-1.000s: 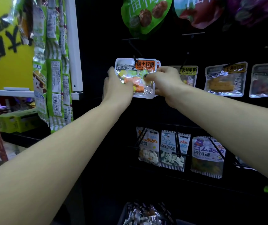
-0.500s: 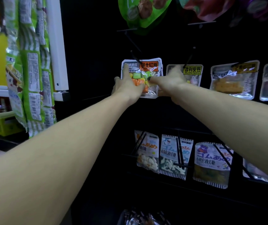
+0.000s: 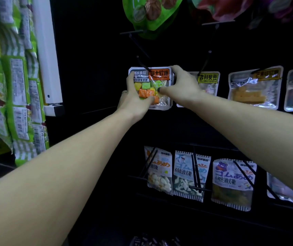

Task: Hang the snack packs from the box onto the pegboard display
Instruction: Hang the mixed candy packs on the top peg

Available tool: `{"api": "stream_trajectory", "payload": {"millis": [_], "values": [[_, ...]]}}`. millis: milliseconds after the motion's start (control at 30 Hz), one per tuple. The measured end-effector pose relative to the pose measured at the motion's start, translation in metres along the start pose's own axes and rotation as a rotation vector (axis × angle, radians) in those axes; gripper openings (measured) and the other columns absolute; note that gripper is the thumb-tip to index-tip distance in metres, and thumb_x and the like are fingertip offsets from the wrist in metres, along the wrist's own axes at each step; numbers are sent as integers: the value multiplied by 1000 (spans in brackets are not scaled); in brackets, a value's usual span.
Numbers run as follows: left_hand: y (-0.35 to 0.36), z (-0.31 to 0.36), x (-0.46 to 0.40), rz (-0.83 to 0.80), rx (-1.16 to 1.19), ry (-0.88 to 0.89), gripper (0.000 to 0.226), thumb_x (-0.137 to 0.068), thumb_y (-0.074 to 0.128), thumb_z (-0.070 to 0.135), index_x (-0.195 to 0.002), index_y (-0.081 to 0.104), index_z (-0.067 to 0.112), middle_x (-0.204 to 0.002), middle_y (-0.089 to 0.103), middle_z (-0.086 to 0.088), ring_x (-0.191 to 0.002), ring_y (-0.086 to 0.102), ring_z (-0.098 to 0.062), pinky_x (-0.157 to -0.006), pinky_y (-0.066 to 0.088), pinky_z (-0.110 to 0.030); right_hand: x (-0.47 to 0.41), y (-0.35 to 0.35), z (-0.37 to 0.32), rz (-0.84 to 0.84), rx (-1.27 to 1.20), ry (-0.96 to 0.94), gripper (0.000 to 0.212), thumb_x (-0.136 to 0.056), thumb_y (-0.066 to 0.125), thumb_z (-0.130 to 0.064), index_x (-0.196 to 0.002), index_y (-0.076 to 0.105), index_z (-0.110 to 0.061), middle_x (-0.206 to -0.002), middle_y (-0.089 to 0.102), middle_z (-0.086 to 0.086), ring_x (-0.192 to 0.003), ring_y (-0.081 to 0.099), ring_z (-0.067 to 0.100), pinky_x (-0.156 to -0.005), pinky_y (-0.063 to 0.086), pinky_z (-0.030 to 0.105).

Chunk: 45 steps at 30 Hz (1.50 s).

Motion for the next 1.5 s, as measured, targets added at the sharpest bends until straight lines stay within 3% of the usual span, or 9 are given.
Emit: {"api": "stream_trajectory", "payload": {"millis": [300,433,733,1000,1133,1233,1300,1400,1500], "values": [[-5,3,-4,-29,8,34,101,-90,79,29,-162,8,36,-147,50,-9,-127,58,-26,-94,43,-29,6,4,4,5,-127,-2,69,-88,75,-12,-149,46,-24,-106,63,-8,-106,64,17,-97,53,34],[-4,-1,-2,-34,11,52,102,-90,80,27,-163,8,35,-151,50,-6,-132,57,-24,-101,46,-30,3,10,13,37,-213,20,66,-87,76,-6,-145,51,-25,-94,63,-17,-90,65,6,-90,57,30],[-8,-5,-5,-54,-43,77,94,-94,75,21,-162,12,36,-144,57,2,-114,60,-14,-84,44,-19,-3,19,23,62,-276,60,74,-86,76,-2,-150,48,-28,-114,67,-4,-109,68,18,-99,58,43],[-16,3,0,-50,-82,27,101,-89,74,29,-161,5,44,-141,56,-9,-113,65,-28,-88,52,-33,19,11,9,3,-258,112,96,-89,74,-5,-164,17,-24,-139,58,1,-118,60,16,-101,49,28],[-29,15,18,-61,-66,6,99,-96,66,26,-163,-5,43,-149,45,-14,-94,60,-14,-67,43,-17,46,2,-3,-3,-240,90,84,-91,74,-12,-159,26,-22,-123,57,-6,-112,58,15,-89,44,22],[-37,30,45,-74,-104,-4,94,-102,62,27,-164,-7,40,-155,33,-17,-78,43,0,-58,31,-10,66,-10,-8,-2,-199,128,93,-93,73,-21,-164,13,-23,-154,47,3,-132,52,24,-88,35,20],[-42,39,66,-67,-116,5,92,-103,61,27,-164,-6,39,-156,30,-19,-82,44,-4,-62,32,-9,82,-17,-9,-6,-174,141,94,-94,73,-22,-165,11,-23,-161,40,5,-138,48,26,-91,34,21],[-41,51,104,-78,-120,52,89,-102,61,25,-164,-1,37,-153,33,-18,-108,39,-12,-90,36,-20,116,-24,-11,-33,-162,146,87,-96,70,-22,-164,16,-25,-151,46,-3,-125,48,10,-82,34,5],[-28,58,154,-114,-114,82,84,-102,61,27,-163,4,40,-149,33,-8,-110,44,-10,-84,37,-14,159,-28,-4,-66,-180,202,80,-98,68,-32,-163,21,-31,-157,43,4,-134,50,18,-91,41,20]]}}
Point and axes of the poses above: each hand's wrist, its own x-axis away from the middle knuckle, its own y-axis out of the palm, z = x × y, the point moved 6 cm from there along -x, towards the middle knuckle
